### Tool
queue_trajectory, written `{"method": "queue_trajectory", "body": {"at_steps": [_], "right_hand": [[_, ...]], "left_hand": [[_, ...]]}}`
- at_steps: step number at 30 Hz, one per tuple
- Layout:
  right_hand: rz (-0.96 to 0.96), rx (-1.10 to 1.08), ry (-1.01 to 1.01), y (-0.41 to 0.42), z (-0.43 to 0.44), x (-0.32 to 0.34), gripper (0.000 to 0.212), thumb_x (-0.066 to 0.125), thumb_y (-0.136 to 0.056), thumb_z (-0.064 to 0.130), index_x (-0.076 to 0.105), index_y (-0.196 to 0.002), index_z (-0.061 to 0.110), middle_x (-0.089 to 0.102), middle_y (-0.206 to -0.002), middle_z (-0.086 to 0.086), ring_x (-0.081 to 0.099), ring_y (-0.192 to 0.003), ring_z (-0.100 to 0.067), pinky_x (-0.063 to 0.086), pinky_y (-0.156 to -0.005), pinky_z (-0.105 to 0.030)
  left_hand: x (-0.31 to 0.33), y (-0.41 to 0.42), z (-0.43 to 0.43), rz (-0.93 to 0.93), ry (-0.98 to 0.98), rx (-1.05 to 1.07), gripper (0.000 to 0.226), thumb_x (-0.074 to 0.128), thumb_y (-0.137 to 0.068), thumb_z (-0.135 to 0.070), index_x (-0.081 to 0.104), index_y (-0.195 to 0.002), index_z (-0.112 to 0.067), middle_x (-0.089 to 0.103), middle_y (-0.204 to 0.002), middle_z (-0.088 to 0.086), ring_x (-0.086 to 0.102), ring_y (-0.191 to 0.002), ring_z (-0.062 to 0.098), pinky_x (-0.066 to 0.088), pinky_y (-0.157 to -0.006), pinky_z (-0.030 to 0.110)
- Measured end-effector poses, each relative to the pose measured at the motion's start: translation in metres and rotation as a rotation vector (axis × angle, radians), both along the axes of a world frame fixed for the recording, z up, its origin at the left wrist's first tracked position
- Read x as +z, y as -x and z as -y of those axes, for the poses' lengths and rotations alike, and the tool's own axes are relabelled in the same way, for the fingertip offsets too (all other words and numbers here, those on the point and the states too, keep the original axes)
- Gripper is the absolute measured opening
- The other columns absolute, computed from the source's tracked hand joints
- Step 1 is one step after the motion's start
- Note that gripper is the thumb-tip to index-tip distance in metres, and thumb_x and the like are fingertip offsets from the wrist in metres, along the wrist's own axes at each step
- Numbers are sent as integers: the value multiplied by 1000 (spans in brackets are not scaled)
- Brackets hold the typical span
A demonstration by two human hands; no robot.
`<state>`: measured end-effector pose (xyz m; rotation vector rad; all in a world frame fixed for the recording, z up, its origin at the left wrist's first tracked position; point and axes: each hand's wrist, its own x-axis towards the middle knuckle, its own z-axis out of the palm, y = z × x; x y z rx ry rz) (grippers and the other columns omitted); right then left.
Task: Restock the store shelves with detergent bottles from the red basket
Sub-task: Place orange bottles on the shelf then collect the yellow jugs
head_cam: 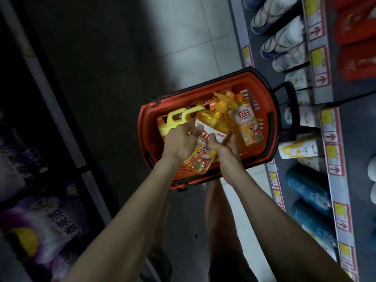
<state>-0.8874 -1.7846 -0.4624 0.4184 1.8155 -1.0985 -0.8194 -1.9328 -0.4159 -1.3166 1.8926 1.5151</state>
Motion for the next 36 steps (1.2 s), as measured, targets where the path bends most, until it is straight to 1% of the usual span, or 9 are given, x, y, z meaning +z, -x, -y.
{"method": "queue_trajectory", "body": {"at_steps": [6,9,10,12,15,20,24,31,36], "right_hand": [[-37,19,52,11,18,100,102,79,-60,89,48,-147,48,60,-149,4,59,-136,-29,52,-109,-57],[-76,45,123,14,34,162,87,78,-65,86,55,-140,48,69,-137,7,66,-125,-25,55,-106,-55],[-80,56,144,16,39,182,73,78,-71,79,60,-134,46,74,-128,7,71,-118,-24,57,-103,-55],[-93,99,199,19,51,230,51,77,-83,67,66,-126,41,79,-116,8,76,-109,-21,61,-97,-50],[-146,154,279,22,71,305,41,73,-91,56,67,-124,33,80,-110,12,76,-99,-6,60,-80,-24],[-215,241,425,19,96,407,50,75,-85,52,63,-126,25,80,-115,1,79,-100,-16,63,-86,-37],[-325,315,507,12,109,476,53,77,-85,54,62,-127,25,78,-115,2,78,-94,-7,61,-75,-22],[-445,374,665,13,115,567,59,74,-87,55,59,-135,25,76,-125,-1,77,-109,-19,62,-91,-39],[-415,459,776,16,115,608,91,86,-67,74,54,-141,31,74,-131,0,73,-119,-24,57,-102,-49]], "left_hand": [[97,1,27,-131,27,49,53,49,-99,-69,66,-139,-39,77,-123,-11,68,-121,13,52,-107,42],[159,-1,45,-234,-4,117,19,60,-102,-55,73,-111,-46,78,-100,-22,73,-99,1,58,-99,42],[182,-1,50,-276,-66,153,14,64,-102,-50,75,-105,-41,80,-96,-19,75,-94,4,60,-98,44],[226,-5,61,-324,-181,215,30,70,-97,-52,77,-106,-25,82,-98,0,79,-95,20,60,-97,54],[290,-13,76,-378,-350,304,51,70,-90,-52,63,-125,-15,79,-110,12,79,-100,30,63,-92,49],[380,-37,95,-468,-415,324,61,66,-91,-52,55,-137,-14,78,-120,10,76,-111,29,59,-101,48],[439,-52,98,-580,-379,390,54,64,-94,-46,59,-135,-12,79,-117,11,76,-110,30,60,-93,42],[526,-60,89,-839,-266,478,50,65,-97,-39,58,-137,-10,76,-123,14,75,-112,33,61,-95,47],[573,-65,73,-1004,-132,558,43,63,-100,-32,59,-135,-7,76,-120,15,76,-109,33,64,-84,38]]}}
